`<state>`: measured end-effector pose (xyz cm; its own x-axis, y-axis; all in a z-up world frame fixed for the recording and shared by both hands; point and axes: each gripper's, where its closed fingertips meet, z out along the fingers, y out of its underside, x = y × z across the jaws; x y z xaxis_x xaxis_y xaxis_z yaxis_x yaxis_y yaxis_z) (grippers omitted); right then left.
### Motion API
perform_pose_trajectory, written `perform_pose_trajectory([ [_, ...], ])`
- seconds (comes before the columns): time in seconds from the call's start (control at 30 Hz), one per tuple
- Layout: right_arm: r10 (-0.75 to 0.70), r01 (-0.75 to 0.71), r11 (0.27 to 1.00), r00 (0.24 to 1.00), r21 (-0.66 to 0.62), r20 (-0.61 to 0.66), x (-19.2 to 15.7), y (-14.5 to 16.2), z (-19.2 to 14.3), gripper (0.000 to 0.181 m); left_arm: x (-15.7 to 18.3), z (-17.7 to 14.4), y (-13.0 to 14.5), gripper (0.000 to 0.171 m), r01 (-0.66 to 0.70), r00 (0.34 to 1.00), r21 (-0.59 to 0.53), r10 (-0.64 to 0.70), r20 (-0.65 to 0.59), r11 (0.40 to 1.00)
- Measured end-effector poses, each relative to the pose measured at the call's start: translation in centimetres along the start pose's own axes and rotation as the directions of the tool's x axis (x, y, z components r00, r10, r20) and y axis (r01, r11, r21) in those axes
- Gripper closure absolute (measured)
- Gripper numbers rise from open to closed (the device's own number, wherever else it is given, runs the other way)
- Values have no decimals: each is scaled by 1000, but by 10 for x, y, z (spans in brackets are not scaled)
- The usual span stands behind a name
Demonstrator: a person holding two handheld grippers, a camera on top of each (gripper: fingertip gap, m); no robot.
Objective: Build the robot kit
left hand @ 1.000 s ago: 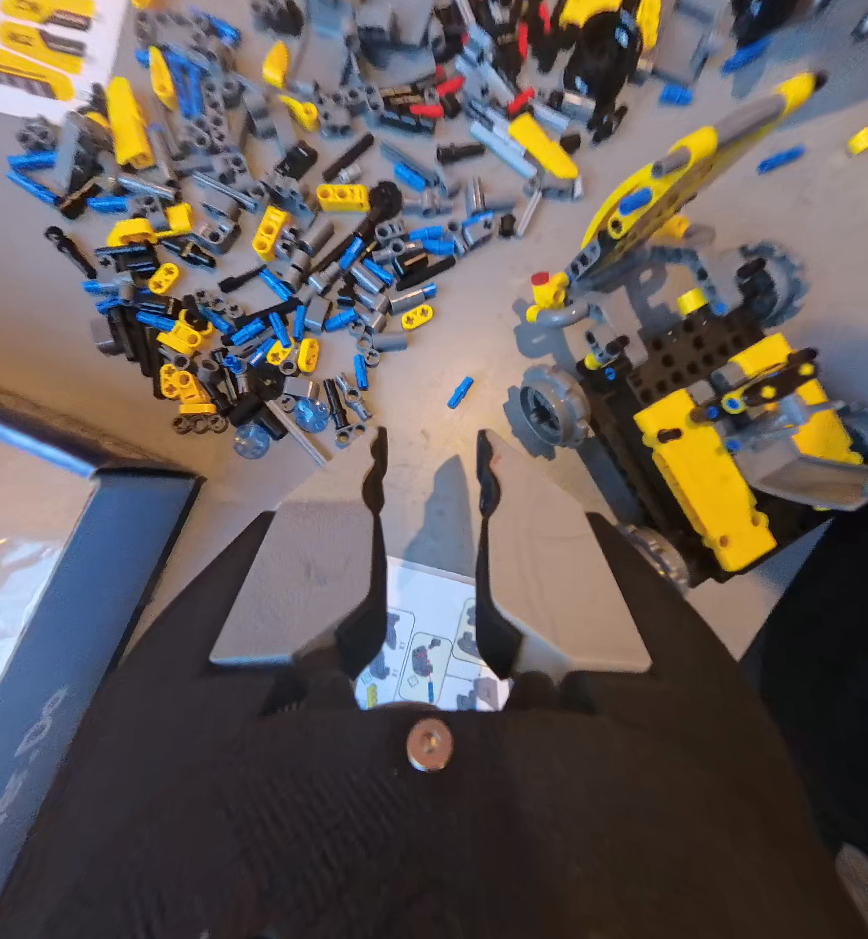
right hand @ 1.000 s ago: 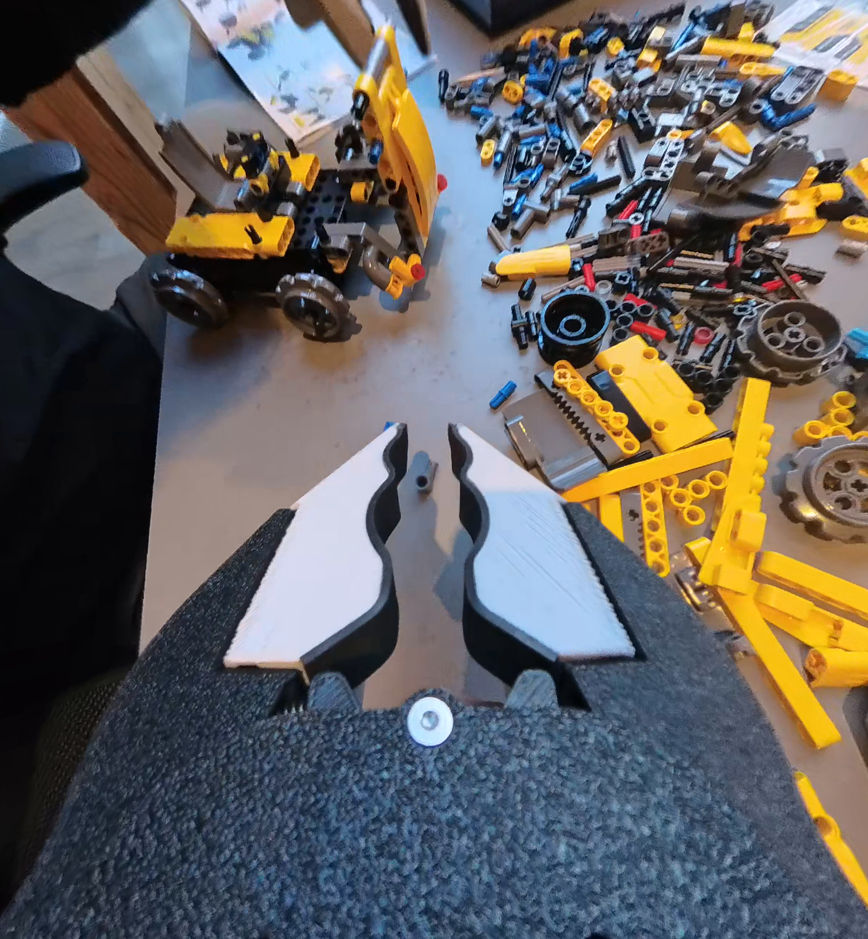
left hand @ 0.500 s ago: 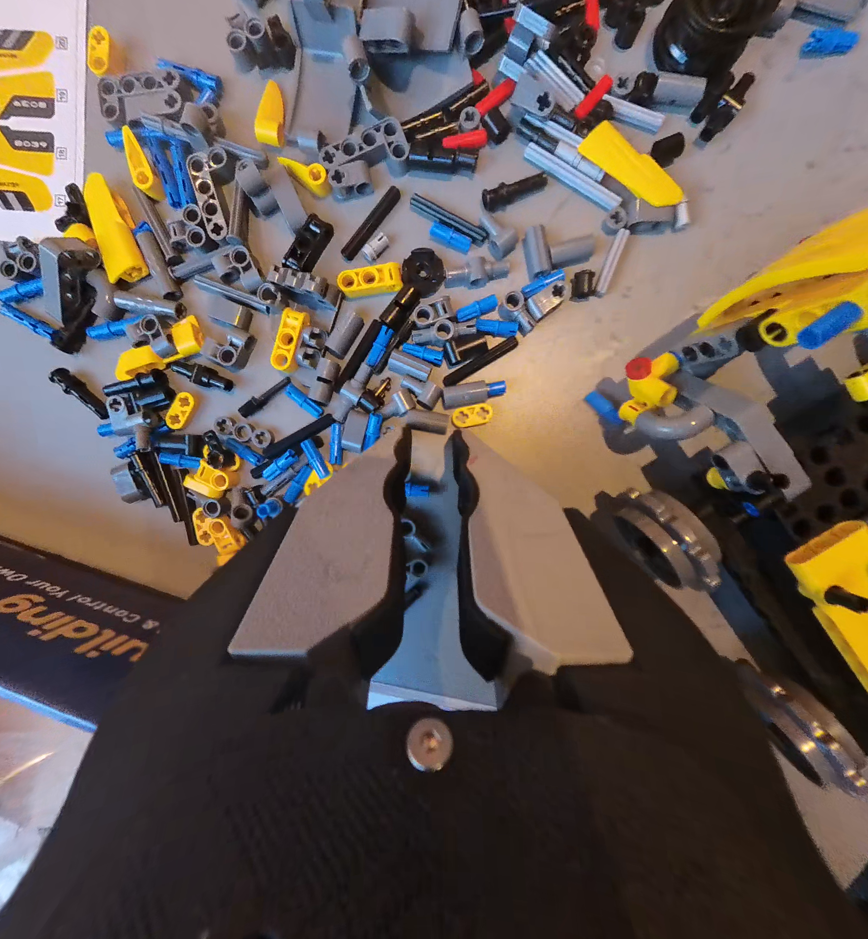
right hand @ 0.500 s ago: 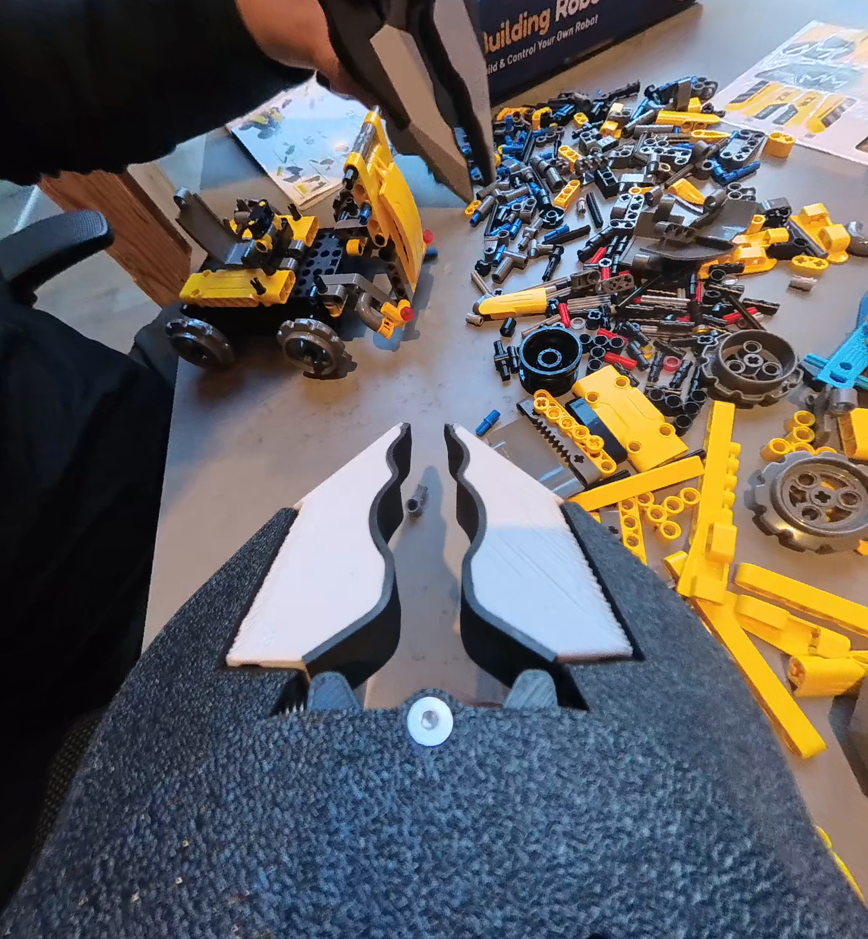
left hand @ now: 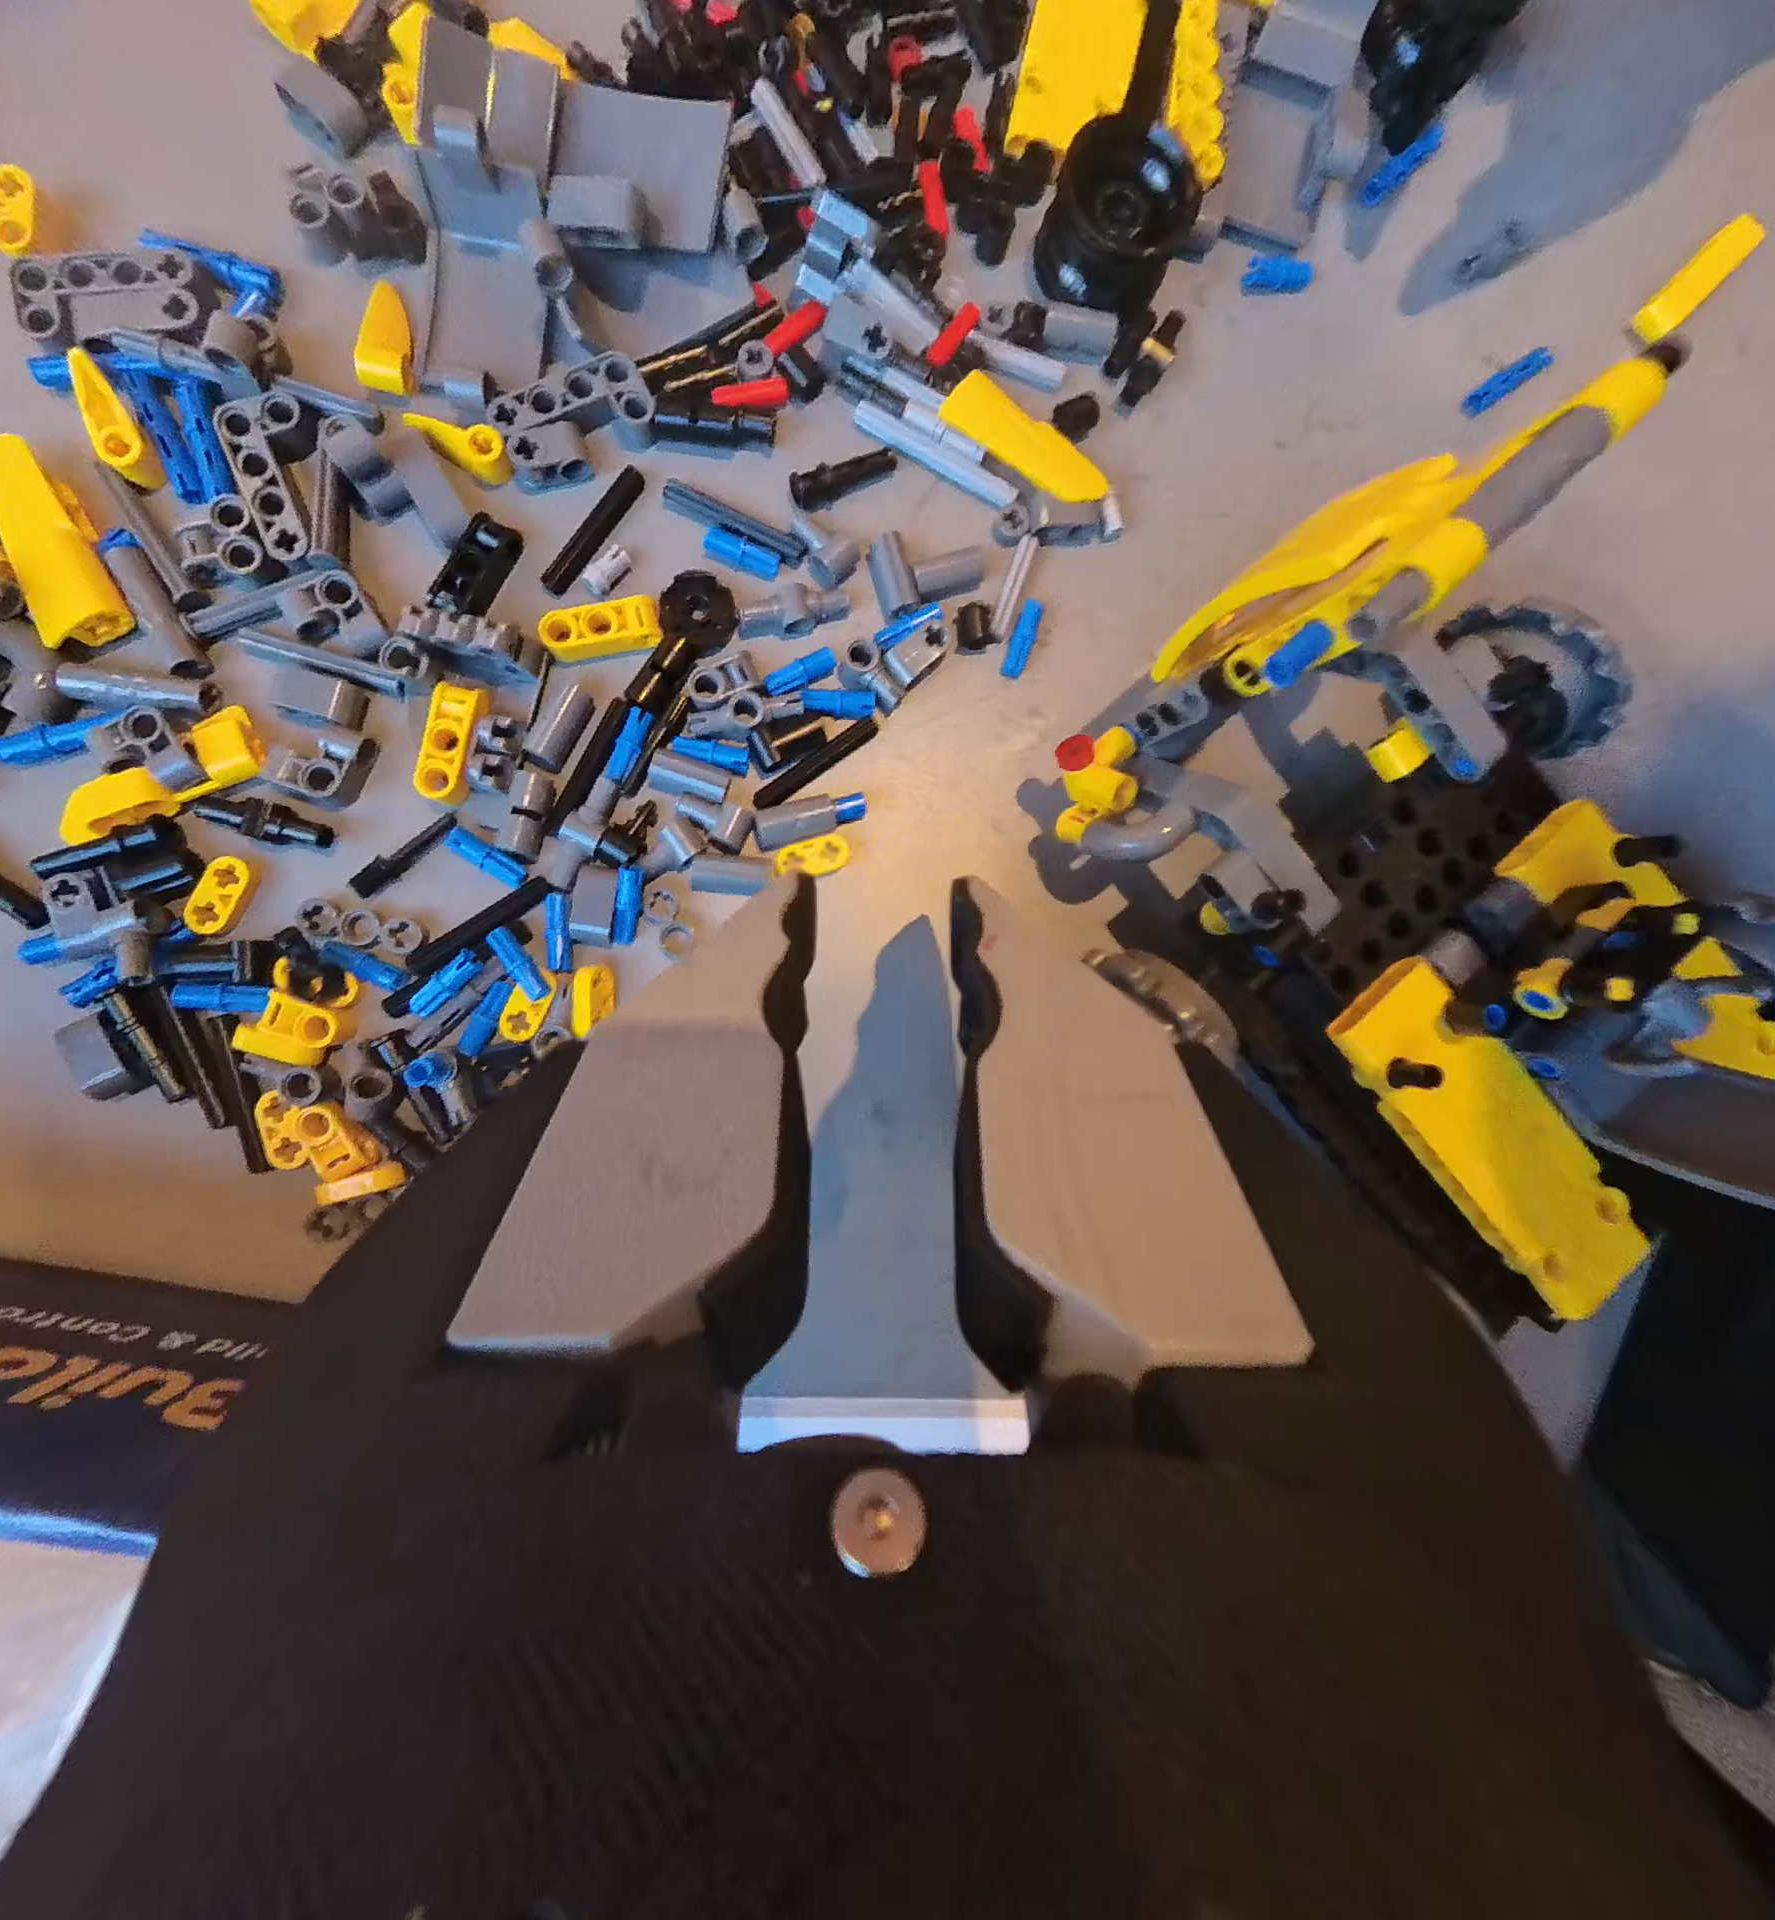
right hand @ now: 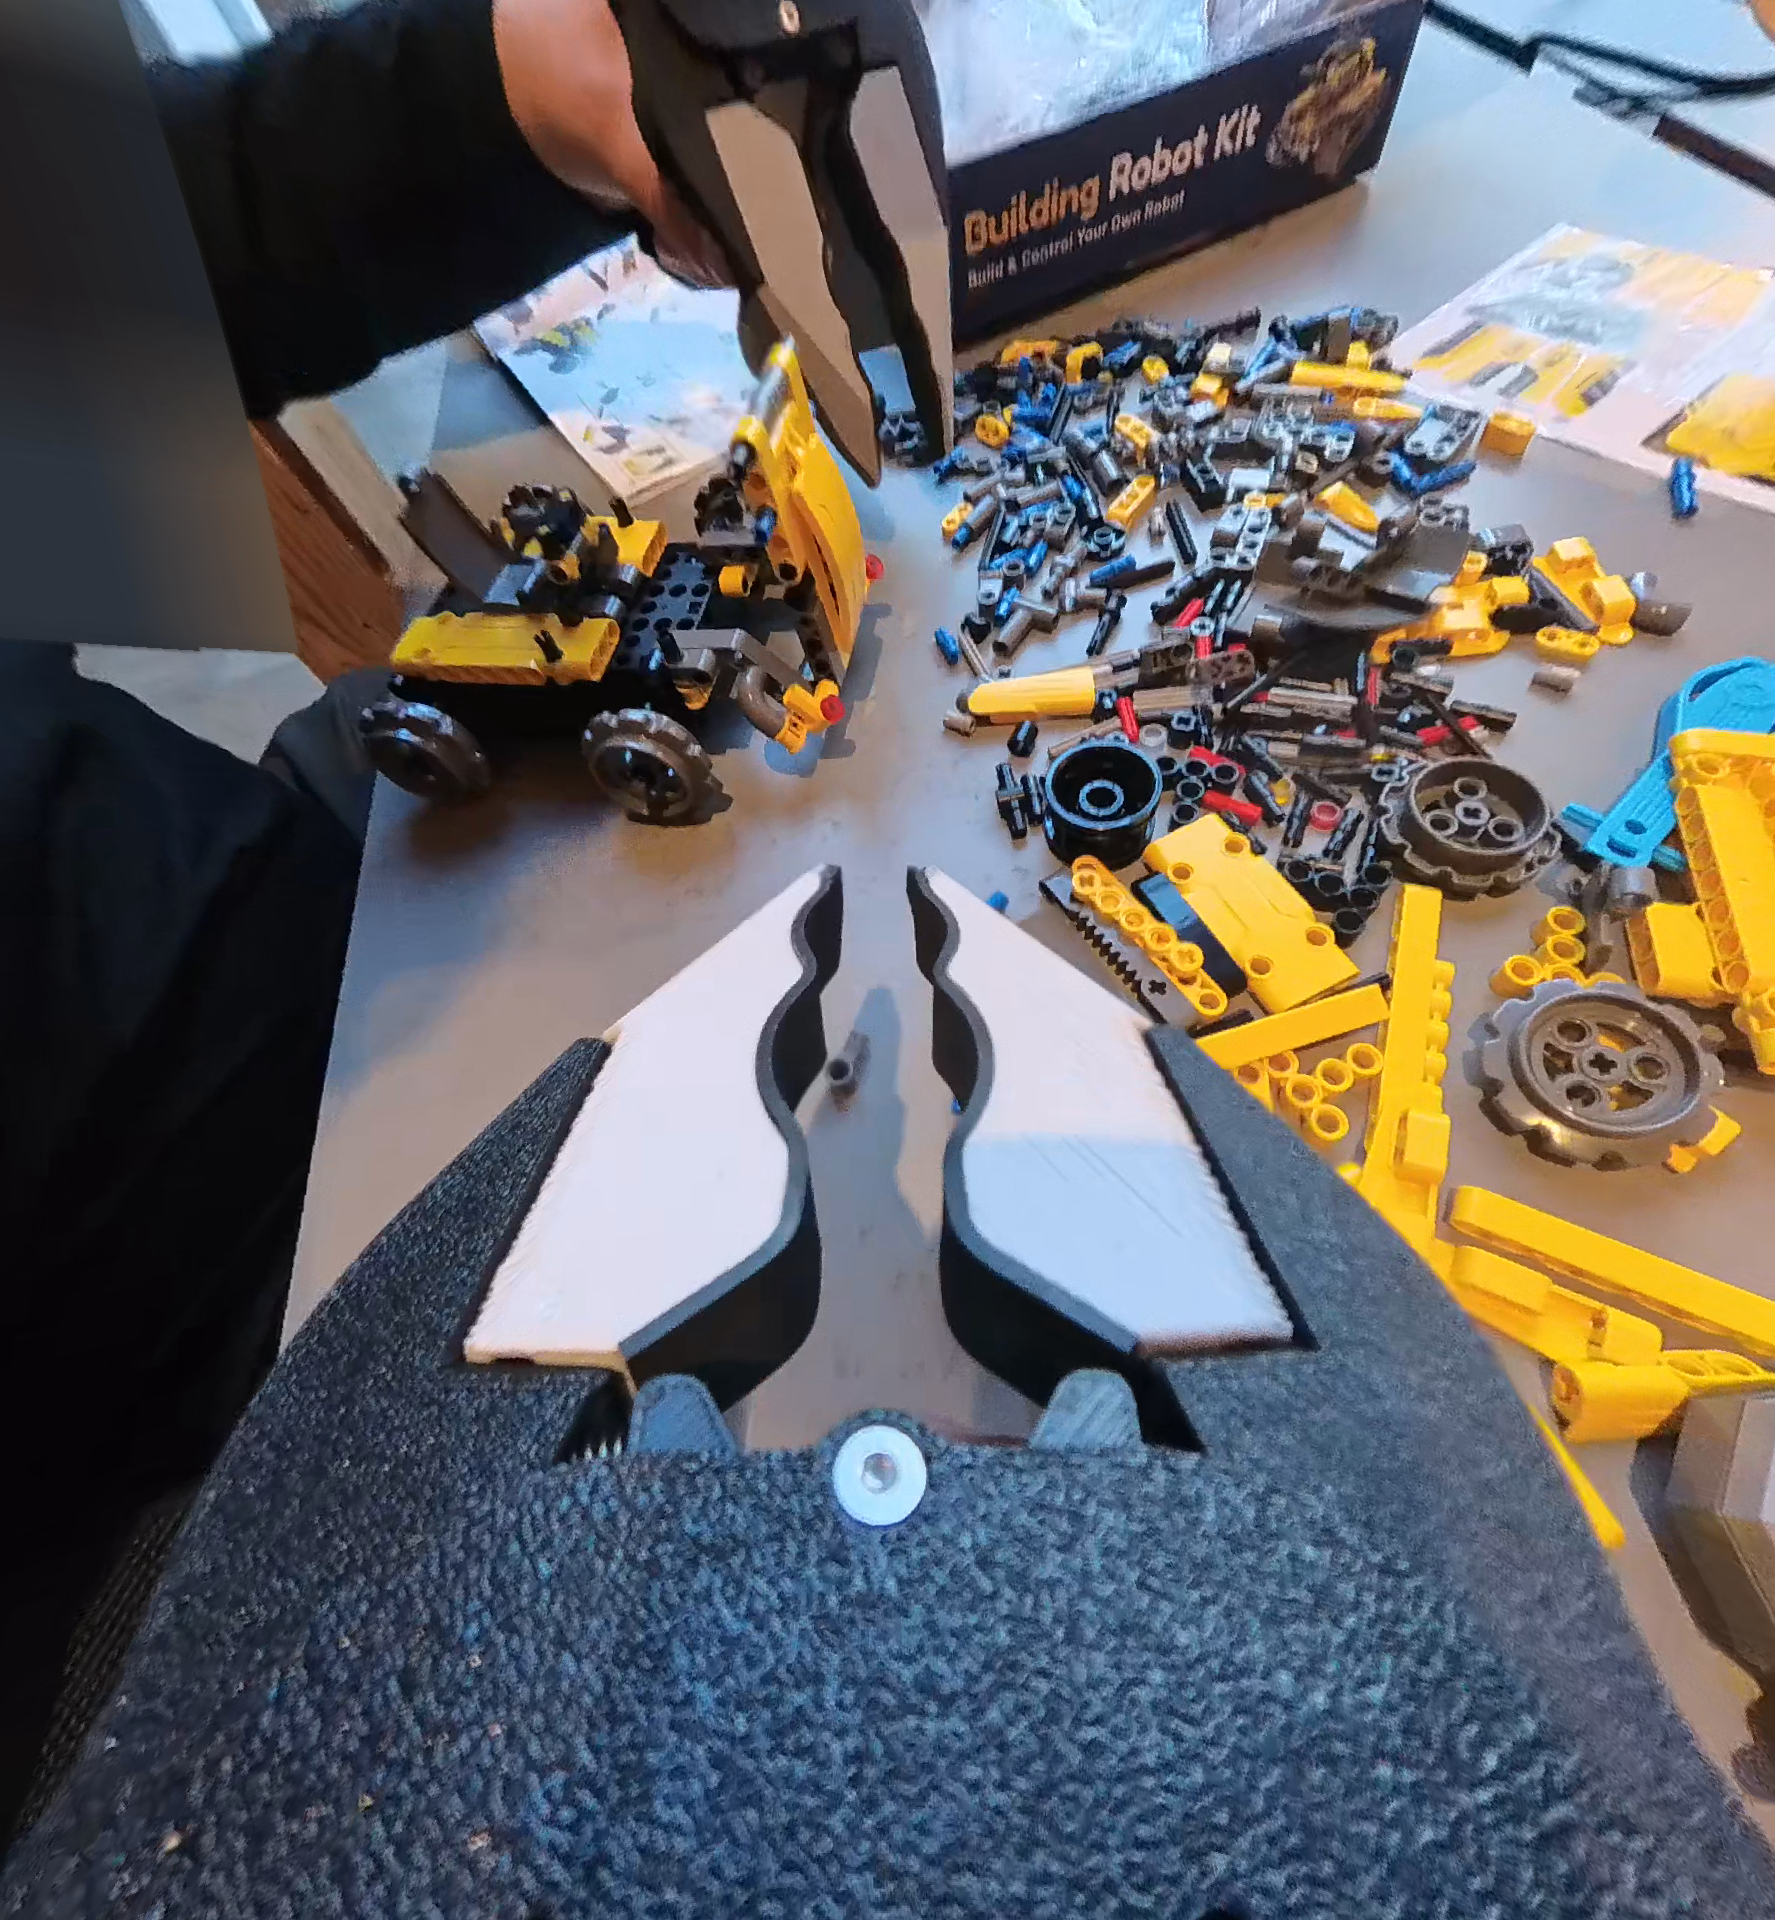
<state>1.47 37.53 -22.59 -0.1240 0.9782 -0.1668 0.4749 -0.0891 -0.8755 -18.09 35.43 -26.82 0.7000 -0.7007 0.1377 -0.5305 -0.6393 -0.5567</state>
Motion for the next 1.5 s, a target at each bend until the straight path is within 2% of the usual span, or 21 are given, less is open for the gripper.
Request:
perform_pose_trajectory([
  [0.13, -13, 13, 997, 1000, 71, -1, 1, -13, -2, 167, 7, -1, -11, 149, -1, 999, 58, 2, -32, 998],
  [0.23, -40, 43, 993, 999, 108, -32, 3, -20, -4, 168, -12, -2, -6, 149, 24, 996, 24, -26, 86, 999],
  [0.33, -45, 54, 990, 997, 130, -67, 7, -25, -4, 168, -41, -11, -7, 150, 105, 968, 52, -114, 222, 993],
  [0.43, -27, 35, 991, 998, 132, -64, 10, -25, -2, 168, -31, -6, -35, 151, 163, 981, 129, -174, 85, 978],
  [0.47, -23, 30, 991, 998, 128, -58, 10, -24, -1, 168, -24, -1, -43, 151, 146, 987, 122, -152, 44, 982],
  [0.6, -26, 33, 993, 998, 112, -60, 10, -21, 1, 168, -11, 27, -60, 153, -85, 995, 13, 84, 60, 996],
  [0.73, -26, 32, 994, 998, 107, -58, 9, -20, 1, 168, -6, 47, -63, 154, -134, 991, -80, 134, -2, 988],
  [0.9, -31, 37, 994, 998, 101, -55, 6, -19, 0, 168, -15, 55, -46, 159, -177, 984, -213, 180, -3, 961],
  [1.0, -36, 41, 993, 998, 108, -50, 3, -21, -1, 169, -15, 57, -45, 162, -187, 982, -211, 190, -4, 959],
  [1.17, -34, 37, 995, 999, 91, -38, 1, -18, 4, 169, -9, 60, -49, 157, -202, 979, -191, 200, -27, 961],
  [1.27, -37, 40, 996, 999, 80, -34, 0, -17, 6, 169, -14, 61, -50, 166, -200, 979, -188, 202, -7, 962],
  [1.37, -40, 42, 996, 999, 77, -32, -1, -16, 7, 169, -14, 61, -50, 166, -179, 984, -184, 180, -12, 967],
  [1.5, -29, 32, 996, 999, 84, -35, 1, -17, 8, 169, -22, 49, -52, 166, -211, 973, -177, 224, 56, 961],
])
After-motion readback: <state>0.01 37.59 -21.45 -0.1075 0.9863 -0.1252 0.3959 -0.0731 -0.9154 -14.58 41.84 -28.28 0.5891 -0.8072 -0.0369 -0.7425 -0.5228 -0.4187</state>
